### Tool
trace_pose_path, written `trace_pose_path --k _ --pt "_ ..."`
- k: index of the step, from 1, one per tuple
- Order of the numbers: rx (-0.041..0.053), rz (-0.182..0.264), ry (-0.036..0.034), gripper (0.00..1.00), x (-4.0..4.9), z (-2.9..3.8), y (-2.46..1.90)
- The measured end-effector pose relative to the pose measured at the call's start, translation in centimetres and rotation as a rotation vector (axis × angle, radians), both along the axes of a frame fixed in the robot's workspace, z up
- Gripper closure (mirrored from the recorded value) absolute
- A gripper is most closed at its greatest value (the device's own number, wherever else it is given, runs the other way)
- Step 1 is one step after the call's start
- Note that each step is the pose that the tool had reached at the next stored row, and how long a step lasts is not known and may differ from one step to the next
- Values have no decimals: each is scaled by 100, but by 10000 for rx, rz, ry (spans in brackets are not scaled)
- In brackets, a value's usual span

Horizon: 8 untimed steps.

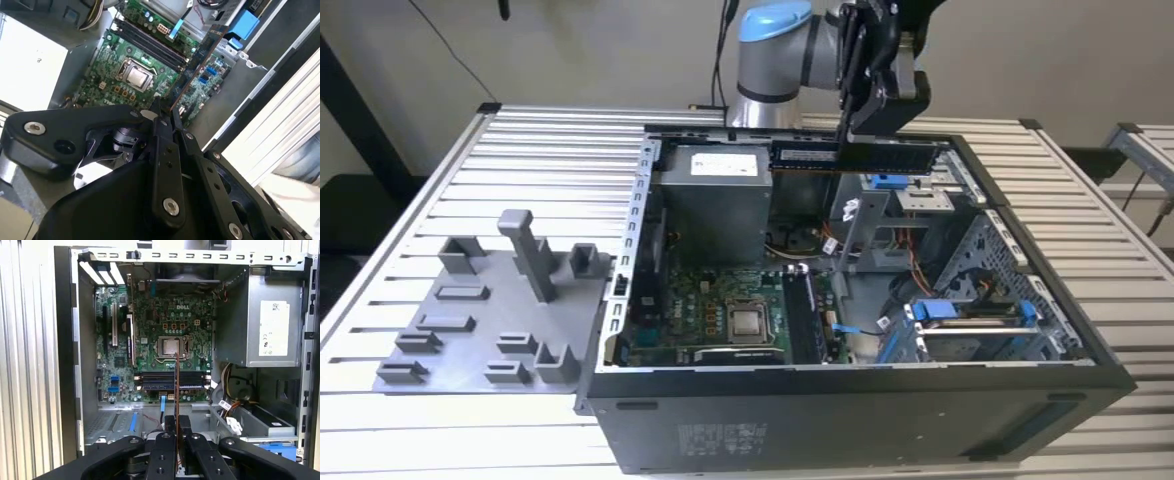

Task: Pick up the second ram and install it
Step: 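Pick up the second ram and move it above second insertion slot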

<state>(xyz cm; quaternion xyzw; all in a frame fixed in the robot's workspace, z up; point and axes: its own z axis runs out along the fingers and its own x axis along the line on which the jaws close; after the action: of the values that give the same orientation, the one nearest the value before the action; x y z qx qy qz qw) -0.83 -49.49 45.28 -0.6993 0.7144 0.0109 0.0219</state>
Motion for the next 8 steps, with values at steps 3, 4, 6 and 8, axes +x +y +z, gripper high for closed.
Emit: trace_pose_path --k 3,4,6,8 --pt "0 1 0 85 1 0 0" --pt "0 1 0 85 1 0 0" --pt "0 1 0 85 1 0 1" --pt "0 2 -1 85 2 0 20"
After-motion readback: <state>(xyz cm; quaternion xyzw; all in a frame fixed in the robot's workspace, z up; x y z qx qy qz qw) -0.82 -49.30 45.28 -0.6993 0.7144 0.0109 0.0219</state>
